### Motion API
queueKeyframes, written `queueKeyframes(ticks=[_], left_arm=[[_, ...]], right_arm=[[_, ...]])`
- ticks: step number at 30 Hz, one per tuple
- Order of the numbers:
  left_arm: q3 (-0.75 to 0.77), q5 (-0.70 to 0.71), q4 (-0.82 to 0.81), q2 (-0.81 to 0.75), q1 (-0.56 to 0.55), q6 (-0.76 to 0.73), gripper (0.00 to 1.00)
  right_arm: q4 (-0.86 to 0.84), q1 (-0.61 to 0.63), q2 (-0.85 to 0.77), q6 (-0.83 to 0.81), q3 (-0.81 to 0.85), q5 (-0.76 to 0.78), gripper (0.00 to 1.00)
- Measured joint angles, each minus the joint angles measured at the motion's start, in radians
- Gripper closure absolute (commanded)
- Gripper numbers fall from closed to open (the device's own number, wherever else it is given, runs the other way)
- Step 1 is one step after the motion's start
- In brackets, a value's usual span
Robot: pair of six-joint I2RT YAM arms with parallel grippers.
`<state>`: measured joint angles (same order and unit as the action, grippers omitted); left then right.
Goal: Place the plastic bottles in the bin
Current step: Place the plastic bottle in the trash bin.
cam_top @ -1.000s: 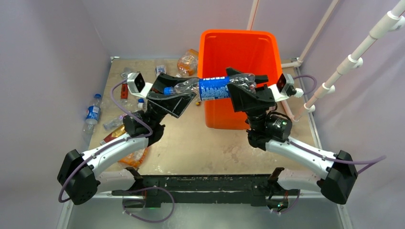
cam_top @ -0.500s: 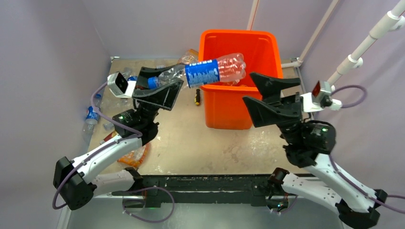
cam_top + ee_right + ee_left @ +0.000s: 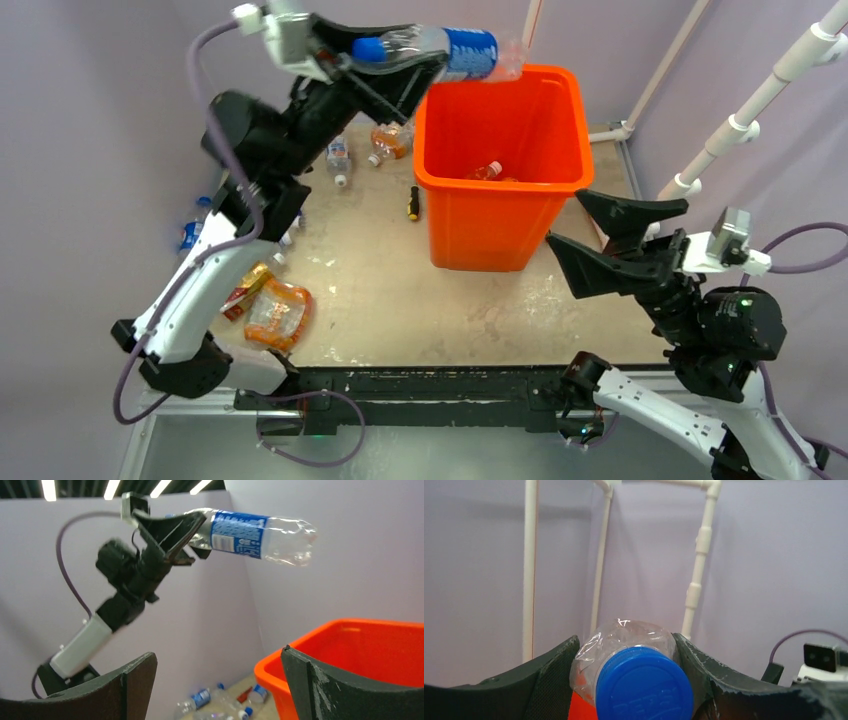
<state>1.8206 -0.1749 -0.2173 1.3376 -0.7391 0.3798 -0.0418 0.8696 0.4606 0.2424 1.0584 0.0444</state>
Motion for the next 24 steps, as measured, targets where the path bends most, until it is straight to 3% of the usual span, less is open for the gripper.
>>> queueKeyframes(ticks=[4, 8, 15, 22, 24], left_arm=[[0.202, -0.086, 0.288, 0.140, 0.000, -0.079, 1.00], [0.256, -0.077, 0.448, 0.217, 0.000, -0.114, 1.00], [0.390, 0.005, 0.608, 0.379, -0.004, -0.150, 1.00], [0.318, 0.085, 0.632, 0.426, -0.052, -0.209, 1.00], [0.285, 0.097, 0.623, 0.431, -0.065, -0.225, 0.80]], right_arm=[[0.107, 0.000, 0.004, -0.022, 0.003, 0.000, 0.01], [0.130, 0.000, -0.001, -0.035, 0.003, 0.000, 0.01], [0.134, 0.000, -0.005, -0.042, -0.008, 0.000, 0.01], [0.133, 0.000, -0.042, -0.038, -0.085, 0.018, 0.01], [0.132, 0.000, -0.047, -0.034, -0.100, 0.018, 0.01]])
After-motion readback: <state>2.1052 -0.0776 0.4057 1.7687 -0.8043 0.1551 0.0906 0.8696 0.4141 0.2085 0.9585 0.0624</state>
